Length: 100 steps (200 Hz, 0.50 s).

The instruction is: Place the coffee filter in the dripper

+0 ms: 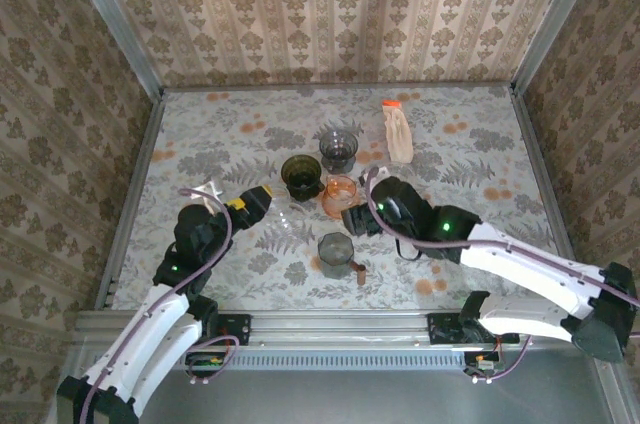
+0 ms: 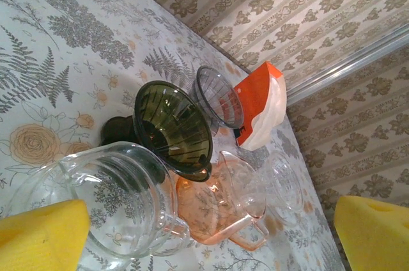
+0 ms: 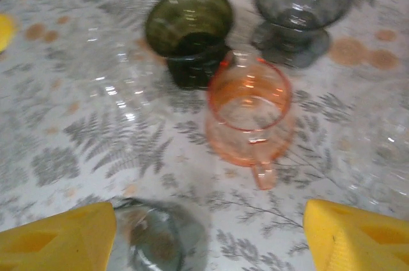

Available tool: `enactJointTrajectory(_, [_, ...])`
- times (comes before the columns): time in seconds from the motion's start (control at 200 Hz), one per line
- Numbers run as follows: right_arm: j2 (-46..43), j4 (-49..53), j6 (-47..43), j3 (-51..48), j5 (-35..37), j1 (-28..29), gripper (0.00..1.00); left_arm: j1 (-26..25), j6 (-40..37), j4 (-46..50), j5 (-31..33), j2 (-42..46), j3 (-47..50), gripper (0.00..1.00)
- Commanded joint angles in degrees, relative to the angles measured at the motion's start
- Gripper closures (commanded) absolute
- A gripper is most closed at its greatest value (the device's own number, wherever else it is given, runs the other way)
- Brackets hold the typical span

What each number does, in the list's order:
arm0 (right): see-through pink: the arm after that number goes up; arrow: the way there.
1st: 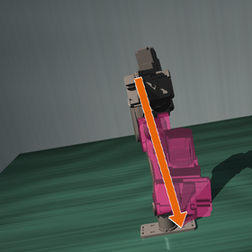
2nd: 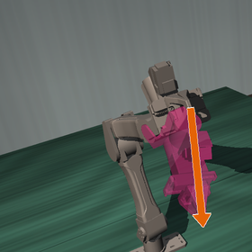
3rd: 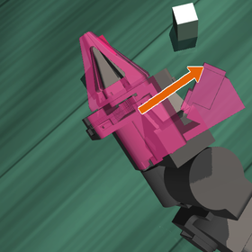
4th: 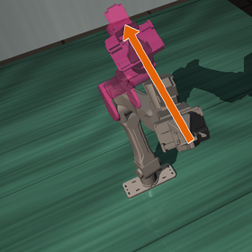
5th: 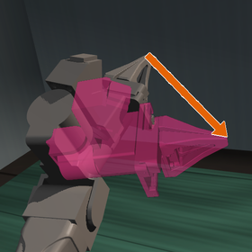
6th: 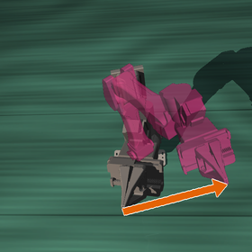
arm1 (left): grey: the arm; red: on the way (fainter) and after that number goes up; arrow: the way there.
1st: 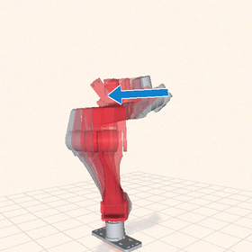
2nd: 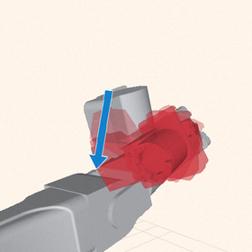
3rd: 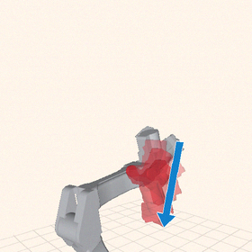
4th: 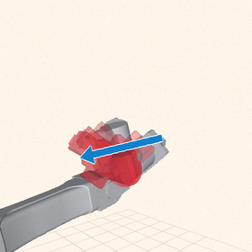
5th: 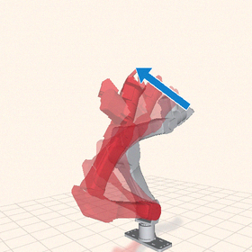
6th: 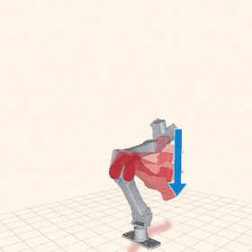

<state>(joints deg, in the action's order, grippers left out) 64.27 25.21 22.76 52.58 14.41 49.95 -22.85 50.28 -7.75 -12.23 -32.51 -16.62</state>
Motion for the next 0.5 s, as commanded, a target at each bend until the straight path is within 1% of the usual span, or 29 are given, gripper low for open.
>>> enactJointTrajectory(0.0, [5.18, 7.9, 3.16, 3.0, -2.24, -5.12, 0.22, -0.5, -1.85, 2.23, -0.32, 0.17, -2.0, 0.0])
enactJointTrajectory(0.11, [8.67, 9.44, 5.19, 3.46, -2.39, -11.76, 0.22, -0.48, -2.03, 2.56, -0.52, 0.16, -1.79, 0.0])
enactJointTrajectory(0.23, [10.93, 7.83, 7.7, 2.27, -0.62, -16.48, 0.24, -0.47, -1.65, 1.83, -0.34, 0.0, -1.33, 0.01])
enactJointTrajectory(0.42, [14.76, 5.81, 8.71, 0.06, -0.17, -19.08, 0.29, -0.46, -1.33, 1.85, -0.51, -0.02, -1.04, 0.0])
enactJointTrajectory(0.495, [14.93, 3.25, 8.11, -1.4, 0.32, -19.52, 0.3, -0.45, -1.28, 1.94, -0.6, -0.04, -0.87, 0.0])
